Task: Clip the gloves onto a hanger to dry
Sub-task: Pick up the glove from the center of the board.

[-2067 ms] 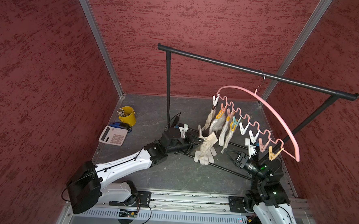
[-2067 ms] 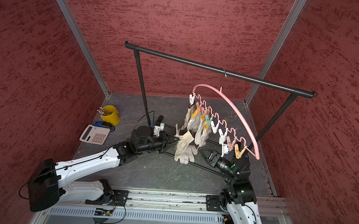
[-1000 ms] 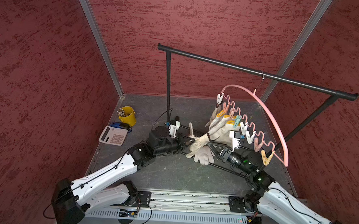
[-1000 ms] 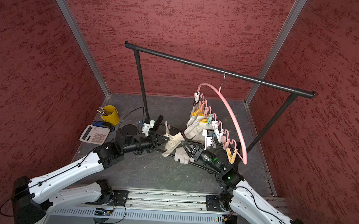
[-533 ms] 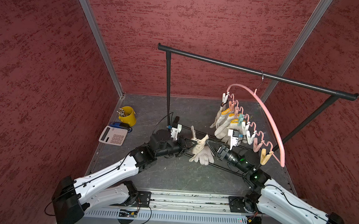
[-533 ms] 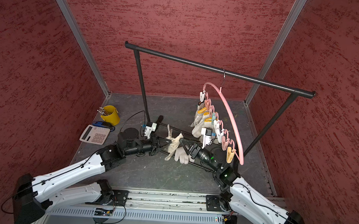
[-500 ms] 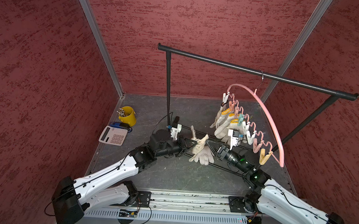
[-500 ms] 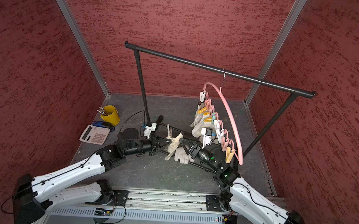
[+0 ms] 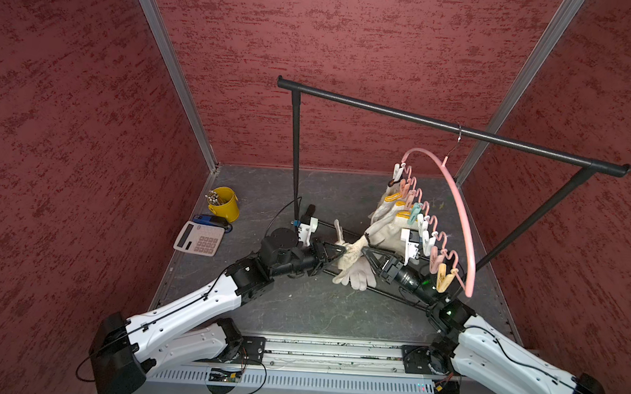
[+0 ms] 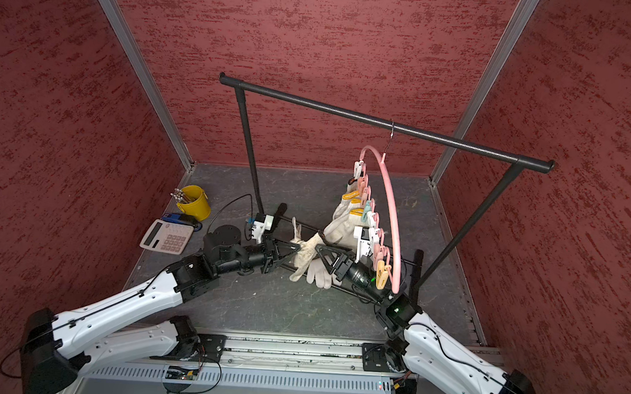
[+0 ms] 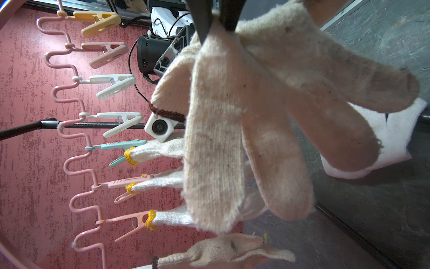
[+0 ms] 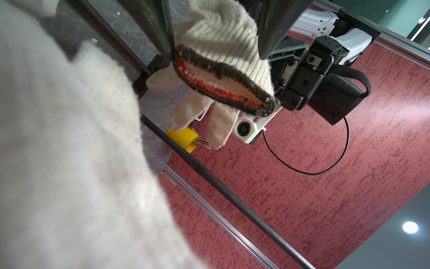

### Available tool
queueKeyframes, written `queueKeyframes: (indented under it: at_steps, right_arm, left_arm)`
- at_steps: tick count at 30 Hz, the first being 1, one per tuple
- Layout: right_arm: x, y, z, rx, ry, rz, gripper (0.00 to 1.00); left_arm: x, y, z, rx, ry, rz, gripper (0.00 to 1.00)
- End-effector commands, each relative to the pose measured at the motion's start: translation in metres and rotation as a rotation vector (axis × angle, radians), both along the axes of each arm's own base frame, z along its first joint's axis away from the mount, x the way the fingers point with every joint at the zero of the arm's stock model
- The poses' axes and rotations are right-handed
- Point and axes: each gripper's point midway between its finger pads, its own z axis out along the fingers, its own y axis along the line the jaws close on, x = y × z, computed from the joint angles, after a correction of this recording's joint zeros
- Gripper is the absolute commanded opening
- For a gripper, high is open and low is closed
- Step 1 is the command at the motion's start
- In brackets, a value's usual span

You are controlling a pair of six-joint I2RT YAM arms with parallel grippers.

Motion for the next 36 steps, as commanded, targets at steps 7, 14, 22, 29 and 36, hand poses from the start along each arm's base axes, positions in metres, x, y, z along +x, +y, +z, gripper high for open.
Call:
queueKeyframes:
  at_steps: [7,14,22,29,36]
  right_arm:
    - [-0.002,0.009,0.004,0.027,-0.032,0.03,0.57]
    - [-0.003,0.006,0.0,0.034,-0.031,0.02,0.58]
    - [-0.003,0.009,0.006,0.049,-0.047,0.033,0.55]
    - [-0.003,0.012,0.01,0.052,-0.055,0.048,0.43]
    - [-0.005,0.009,0.008,0.048,-0.053,0.041,0.35]
  left_arm:
    - [-0.003,-0.012,0.022,-0.052,-0.031,-0.01,0.0]
    - [-0.003,-0.01,0.03,-0.055,-0.043,-0.003,0.0]
    - [-0.003,-0.015,0.021,-0.04,-0.022,-0.013,0.0]
    - [-0.002,-0.012,0.013,-0.019,-0.007,-0.002,0.0]
    - [-0.001,-0.002,0.004,-0.004,0.008,0.035,0.0]
